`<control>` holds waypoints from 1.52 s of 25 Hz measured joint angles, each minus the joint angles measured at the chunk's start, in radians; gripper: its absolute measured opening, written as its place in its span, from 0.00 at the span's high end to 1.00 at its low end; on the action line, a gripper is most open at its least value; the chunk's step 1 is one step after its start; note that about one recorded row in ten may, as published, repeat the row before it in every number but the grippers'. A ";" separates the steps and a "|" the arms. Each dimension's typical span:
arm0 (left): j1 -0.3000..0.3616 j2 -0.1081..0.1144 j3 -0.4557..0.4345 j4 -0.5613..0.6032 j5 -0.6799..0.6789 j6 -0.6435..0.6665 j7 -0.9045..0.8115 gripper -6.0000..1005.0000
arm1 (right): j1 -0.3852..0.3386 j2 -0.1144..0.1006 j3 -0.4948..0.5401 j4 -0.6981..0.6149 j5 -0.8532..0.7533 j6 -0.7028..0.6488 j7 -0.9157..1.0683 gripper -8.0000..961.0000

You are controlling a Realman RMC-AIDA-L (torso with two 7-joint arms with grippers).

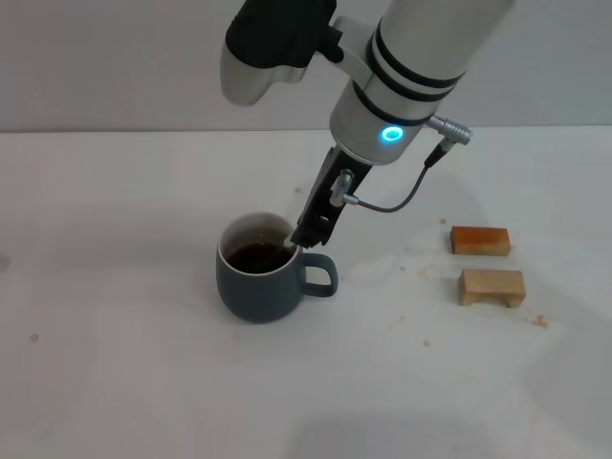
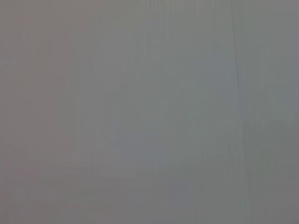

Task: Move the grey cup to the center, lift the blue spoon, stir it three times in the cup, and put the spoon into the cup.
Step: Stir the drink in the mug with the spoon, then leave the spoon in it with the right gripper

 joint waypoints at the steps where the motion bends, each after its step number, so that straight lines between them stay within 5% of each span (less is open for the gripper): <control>1: 0.000 0.000 0.000 0.000 0.000 0.001 0.000 1.00 | 0.000 0.000 0.000 0.001 0.003 0.007 0.000 0.83; 38: 0.000 0.003 0.009 0.009 0.000 0.028 -0.010 1.00 | -0.053 -0.003 -0.039 0.000 0.057 -0.097 0.004 0.82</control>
